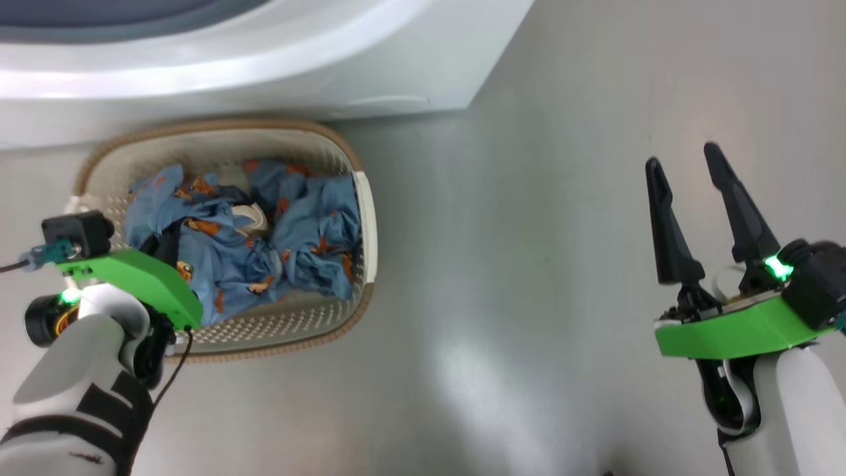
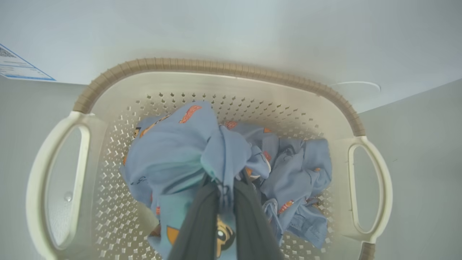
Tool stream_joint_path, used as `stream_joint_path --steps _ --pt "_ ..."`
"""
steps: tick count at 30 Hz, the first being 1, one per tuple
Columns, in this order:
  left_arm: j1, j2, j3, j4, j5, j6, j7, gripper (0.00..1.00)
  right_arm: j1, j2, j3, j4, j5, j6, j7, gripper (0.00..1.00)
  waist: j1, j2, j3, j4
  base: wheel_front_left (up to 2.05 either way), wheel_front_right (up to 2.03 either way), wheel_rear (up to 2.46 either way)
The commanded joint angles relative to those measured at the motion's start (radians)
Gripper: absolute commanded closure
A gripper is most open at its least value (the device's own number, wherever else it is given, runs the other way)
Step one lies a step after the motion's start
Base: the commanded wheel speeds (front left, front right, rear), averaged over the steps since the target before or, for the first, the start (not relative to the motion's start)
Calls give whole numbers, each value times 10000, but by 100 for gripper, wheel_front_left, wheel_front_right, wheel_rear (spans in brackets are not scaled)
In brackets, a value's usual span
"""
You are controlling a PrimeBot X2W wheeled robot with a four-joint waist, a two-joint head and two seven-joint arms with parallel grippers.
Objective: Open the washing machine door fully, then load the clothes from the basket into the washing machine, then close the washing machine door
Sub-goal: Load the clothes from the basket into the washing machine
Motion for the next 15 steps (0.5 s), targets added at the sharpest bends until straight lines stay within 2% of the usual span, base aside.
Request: stream_joint_path --steps 1,13,15 --pt "428 538 553 -405 255 -15 -131 100 489 -52 154 -126 91 27 -46 0 0 0 -903 329 0 0 0" --pt "2661 416 3405 -2908 2580 -15 -134 100 1408 -124 45 236 223 27 -46 0 0 0 -2787 481 0 0 0" --pt "2870 360 3606 -3125 2788 -15 -134 100 1504 -156 28 267 247 27 -46 0 0 0 -2939 495 0 0 0"
